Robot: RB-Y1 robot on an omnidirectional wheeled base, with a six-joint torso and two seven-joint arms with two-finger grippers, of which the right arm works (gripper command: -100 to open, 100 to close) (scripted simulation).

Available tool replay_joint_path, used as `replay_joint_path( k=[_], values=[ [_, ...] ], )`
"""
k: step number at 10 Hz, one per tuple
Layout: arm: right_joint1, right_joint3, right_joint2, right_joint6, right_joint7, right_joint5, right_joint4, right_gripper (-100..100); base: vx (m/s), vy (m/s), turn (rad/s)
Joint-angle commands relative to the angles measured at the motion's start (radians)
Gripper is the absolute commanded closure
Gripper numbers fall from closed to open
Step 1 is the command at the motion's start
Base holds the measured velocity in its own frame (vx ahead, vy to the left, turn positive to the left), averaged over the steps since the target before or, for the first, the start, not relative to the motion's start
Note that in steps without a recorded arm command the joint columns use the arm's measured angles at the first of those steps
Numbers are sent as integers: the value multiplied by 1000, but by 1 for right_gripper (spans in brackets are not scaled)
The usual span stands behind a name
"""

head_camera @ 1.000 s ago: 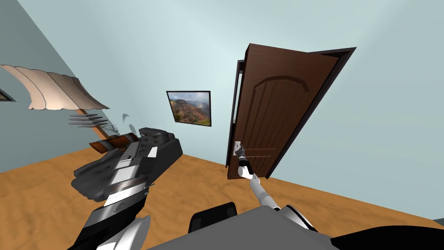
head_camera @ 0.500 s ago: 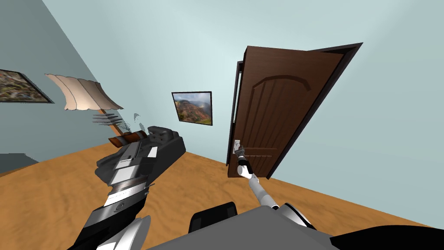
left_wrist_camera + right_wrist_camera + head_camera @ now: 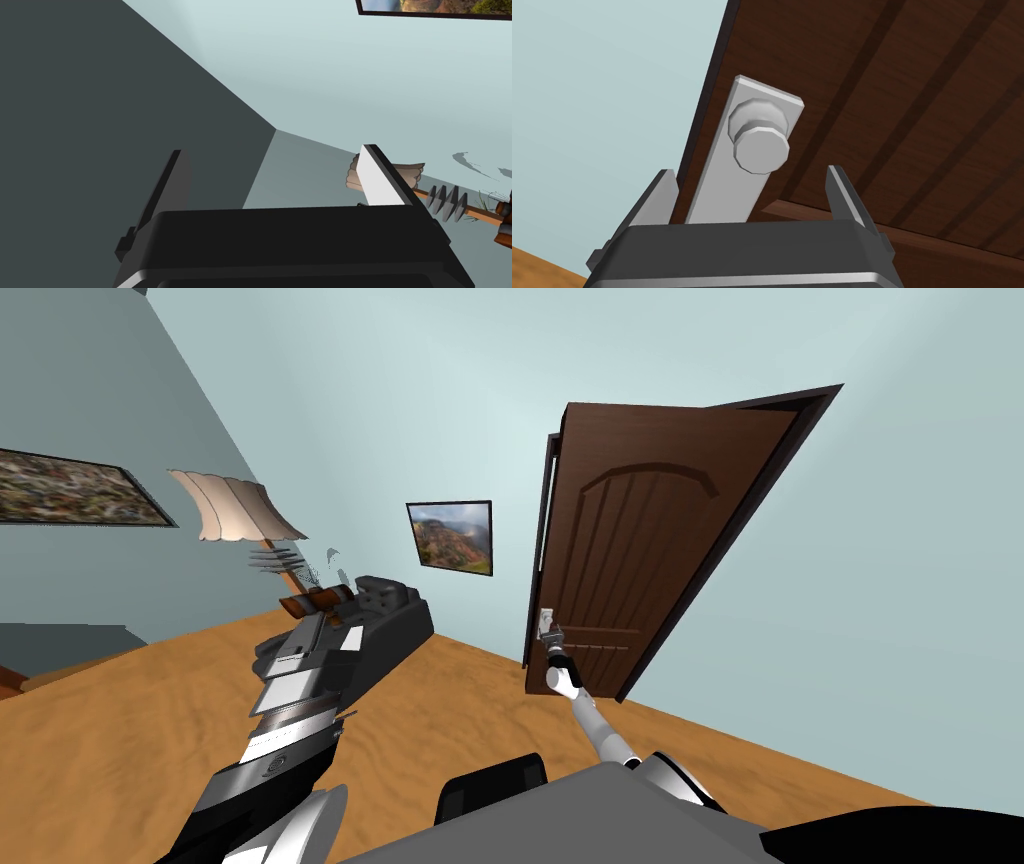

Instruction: Pull the door open

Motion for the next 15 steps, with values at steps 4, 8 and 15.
replay_joint_path(
  k=[4, 8, 15],
  values=[
    [-14, 24, -2, 0, -134, -106, 3, -100, -107, -51, 100],
    [-23, 40, -4, 0, -216, -173, 6, -100, -104, -54, 70],
    [9, 25, -93, -5, -305, -198, 13, -100, 66, 7, 82]
  ],
)
